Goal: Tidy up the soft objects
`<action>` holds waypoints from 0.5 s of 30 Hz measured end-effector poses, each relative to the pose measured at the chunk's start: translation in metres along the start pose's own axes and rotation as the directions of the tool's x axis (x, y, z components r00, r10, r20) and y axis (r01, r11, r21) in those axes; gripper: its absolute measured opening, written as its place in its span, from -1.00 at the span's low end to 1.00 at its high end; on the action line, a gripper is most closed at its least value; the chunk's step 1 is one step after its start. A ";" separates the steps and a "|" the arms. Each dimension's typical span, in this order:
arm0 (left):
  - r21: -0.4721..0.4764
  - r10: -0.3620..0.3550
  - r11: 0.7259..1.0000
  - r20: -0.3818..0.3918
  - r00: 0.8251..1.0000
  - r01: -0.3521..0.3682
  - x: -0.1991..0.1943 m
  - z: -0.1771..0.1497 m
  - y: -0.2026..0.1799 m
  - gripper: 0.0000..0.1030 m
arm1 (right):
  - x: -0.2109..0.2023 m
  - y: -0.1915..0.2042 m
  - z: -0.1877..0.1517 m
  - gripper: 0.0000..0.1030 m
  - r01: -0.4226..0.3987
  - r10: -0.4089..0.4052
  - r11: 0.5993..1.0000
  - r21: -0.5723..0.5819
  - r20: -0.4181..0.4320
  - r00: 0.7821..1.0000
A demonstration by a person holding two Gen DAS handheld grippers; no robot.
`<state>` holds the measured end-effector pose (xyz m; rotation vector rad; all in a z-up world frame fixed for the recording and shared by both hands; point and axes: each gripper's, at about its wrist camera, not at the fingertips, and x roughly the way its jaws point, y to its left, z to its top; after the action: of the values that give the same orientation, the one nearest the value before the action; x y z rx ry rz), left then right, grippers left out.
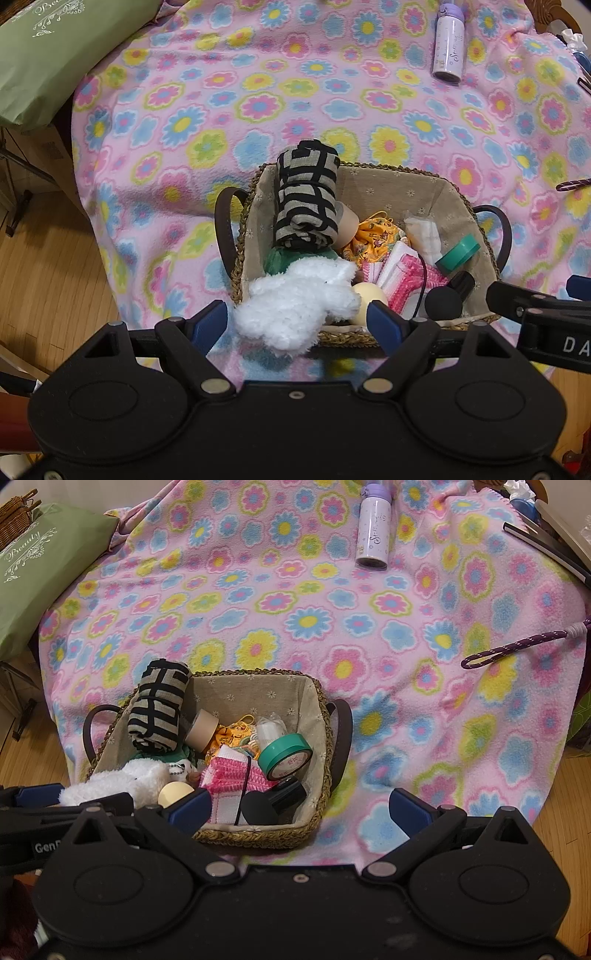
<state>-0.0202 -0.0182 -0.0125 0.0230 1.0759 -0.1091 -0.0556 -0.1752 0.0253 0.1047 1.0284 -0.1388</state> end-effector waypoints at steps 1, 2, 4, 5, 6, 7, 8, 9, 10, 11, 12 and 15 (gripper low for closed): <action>-0.001 0.000 1.000 0.000 1.000 0.000 0.000 0.000 0.000 0.55 | 0.000 0.000 0.000 1.00 0.000 0.000 1.000 0.000 0.000 1.000; -0.002 0.001 1.000 0.001 1.000 -0.001 0.000 0.000 0.001 0.55 | 0.000 0.000 0.000 1.00 0.000 0.000 1.000 0.000 0.000 1.000; -0.005 0.003 1.000 0.004 1.000 -0.003 -0.001 0.000 0.001 0.55 | 0.000 0.000 0.000 1.00 0.000 0.000 1.000 0.001 0.000 1.000; -0.006 0.005 1.000 0.006 1.000 -0.005 -0.001 0.000 0.002 0.55 | 0.000 0.000 0.000 1.00 0.000 0.000 1.000 0.001 -0.001 1.000; -0.007 0.007 1.000 0.007 1.000 -0.007 -0.001 0.000 0.002 0.55 | 0.000 0.000 0.000 1.00 0.000 0.000 1.000 0.001 -0.001 1.000; -0.008 0.008 1.000 0.008 1.000 -0.008 -0.001 0.000 0.002 0.55 | 0.000 0.000 0.000 1.00 0.000 0.000 1.000 0.000 -0.001 1.000; -0.008 0.008 1.000 0.007 1.000 -0.008 -0.001 0.000 0.002 0.55 | 0.000 0.000 0.000 1.00 0.000 0.000 1.000 0.000 0.000 1.000; -0.008 0.008 1.000 0.007 1.000 -0.008 -0.001 0.000 0.002 0.55 | 0.000 0.000 0.000 1.00 -0.001 0.001 1.000 0.000 0.000 1.000; -0.007 0.008 1.000 0.007 1.000 -0.008 -0.001 0.000 0.002 0.55 | 0.000 0.000 0.000 1.00 0.000 0.000 1.000 0.000 -0.001 1.000; -0.007 0.007 1.000 0.008 1.000 -0.007 -0.001 0.000 0.002 0.55 | 0.000 0.000 0.000 1.00 0.000 0.000 1.000 0.000 -0.001 1.000; -0.006 0.007 1.000 0.008 1.000 -0.007 -0.001 0.000 0.002 0.55 | 0.000 0.000 0.000 1.00 -0.001 0.001 1.000 0.000 -0.001 1.000; -0.003 0.008 1.000 0.010 1.000 -0.008 -0.001 0.000 0.002 0.55 | 0.000 0.000 0.000 1.00 -0.001 0.001 1.000 0.000 -0.001 1.000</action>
<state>-0.0204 -0.0161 -0.0115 0.0240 1.0658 -0.1004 -0.0555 -0.1752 0.0253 0.1058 1.0297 -0.1380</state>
